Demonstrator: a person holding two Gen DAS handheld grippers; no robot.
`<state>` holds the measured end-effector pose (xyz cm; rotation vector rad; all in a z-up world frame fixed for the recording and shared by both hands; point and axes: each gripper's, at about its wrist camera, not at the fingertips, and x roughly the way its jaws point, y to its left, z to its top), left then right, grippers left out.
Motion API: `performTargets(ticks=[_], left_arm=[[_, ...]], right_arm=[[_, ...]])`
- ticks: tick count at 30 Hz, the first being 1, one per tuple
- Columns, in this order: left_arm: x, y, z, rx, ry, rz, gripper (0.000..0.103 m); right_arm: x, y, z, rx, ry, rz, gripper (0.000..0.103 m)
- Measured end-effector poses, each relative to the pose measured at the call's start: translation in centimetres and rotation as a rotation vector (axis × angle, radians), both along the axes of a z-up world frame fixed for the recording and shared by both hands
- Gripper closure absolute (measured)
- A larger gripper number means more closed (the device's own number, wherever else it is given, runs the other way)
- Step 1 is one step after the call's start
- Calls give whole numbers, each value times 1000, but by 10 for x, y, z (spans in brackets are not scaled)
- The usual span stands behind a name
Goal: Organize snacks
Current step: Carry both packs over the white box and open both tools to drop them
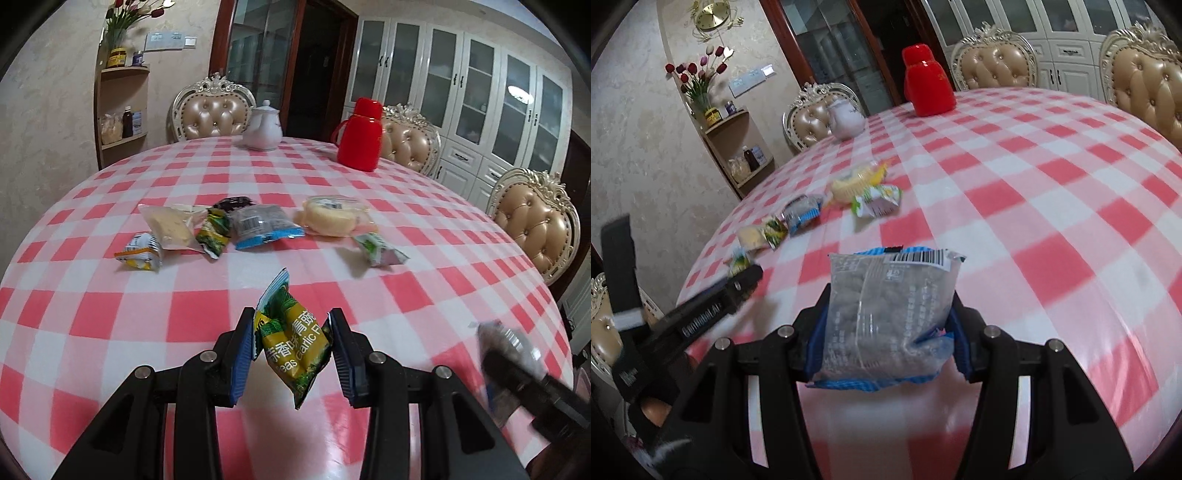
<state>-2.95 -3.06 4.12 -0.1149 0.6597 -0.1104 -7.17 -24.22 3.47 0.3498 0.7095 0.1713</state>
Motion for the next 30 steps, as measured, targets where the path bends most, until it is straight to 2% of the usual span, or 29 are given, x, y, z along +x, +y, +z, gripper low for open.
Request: performTargets(ticks=[9, 18, 26, 30], left_arm=[[-30, -32, 4, -47, -25, -71, 63], [-70, -102, 8, 6, -46, -244, 62], [-96, -141, 14, 42, -59, -339, 62], [-112, -162, 17, 40, -59, -402, 62]], right_arm=[[-45, -22, 16, -30, -41, -26, 44], [-89, -61, 36, -63, -72, -86, 44], [-118, -97, 41, -59, -78, -141, 44], [-136, -117, 47, -95, -83, -179, 44]])
